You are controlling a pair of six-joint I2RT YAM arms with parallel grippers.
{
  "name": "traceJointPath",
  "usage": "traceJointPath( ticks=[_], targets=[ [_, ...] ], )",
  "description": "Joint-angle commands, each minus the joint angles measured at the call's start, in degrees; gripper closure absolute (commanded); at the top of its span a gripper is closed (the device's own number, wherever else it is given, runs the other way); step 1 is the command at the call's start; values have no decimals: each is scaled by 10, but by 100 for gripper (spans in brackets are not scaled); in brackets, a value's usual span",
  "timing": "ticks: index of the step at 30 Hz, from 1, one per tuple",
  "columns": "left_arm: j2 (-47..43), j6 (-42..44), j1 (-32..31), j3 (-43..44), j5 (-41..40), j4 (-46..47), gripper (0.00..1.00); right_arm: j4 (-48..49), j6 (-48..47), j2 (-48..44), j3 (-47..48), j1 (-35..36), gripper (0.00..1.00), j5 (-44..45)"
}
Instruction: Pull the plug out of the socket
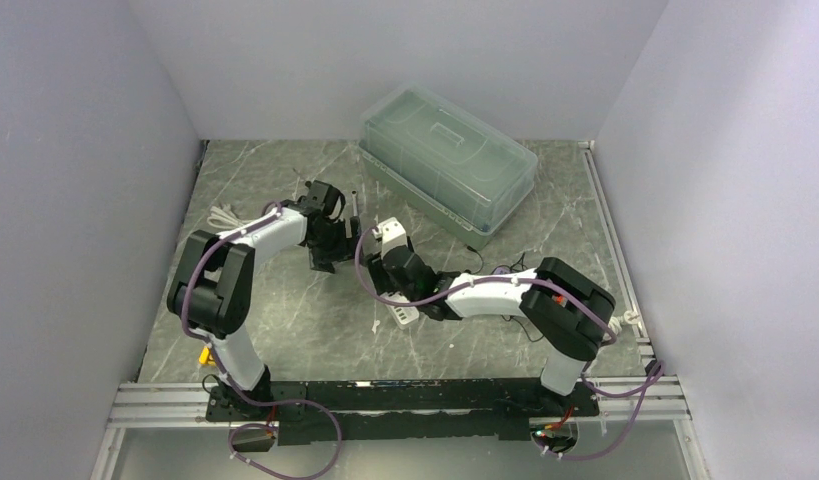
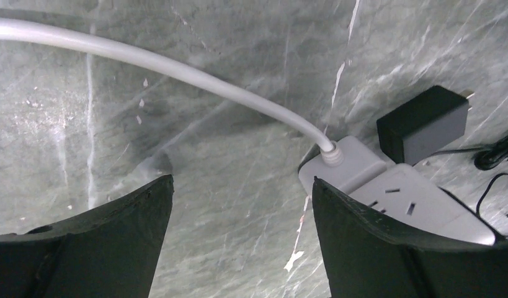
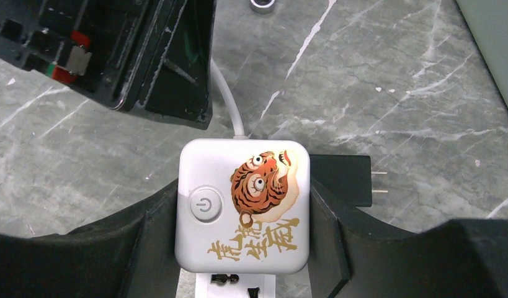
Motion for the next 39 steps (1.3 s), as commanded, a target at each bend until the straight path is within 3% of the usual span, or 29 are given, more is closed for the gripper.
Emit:
traceJointPath(
  ticks=[1, 9, 12, 21, 26, 39],
  targets=[
    [9, -55, 0, 24, 9, 48, 16, 19, 10, -20, -8, -2, 100, 4],
    [31, -110, -1, 12, 4, 84, 27, 45, 16, -32, -25, -2, 100, -10],
    [44, -122, -1, 12, 17, 90, 40, 51, 17, -35, -29, -1, 100, -13],
    [69, -138, -2, 8, 52, 105, 36, 61, 17, -36, -33, 1, 100, -12],
    [75, -143, -11, 6, 63, 108, 39, 73, 15, -45, -42, 6, 100, -7],
    [51, -162, -33, -11, 53, 118, 62, 92, 24, -62, -59, 12, 100, 1]
  ],
)
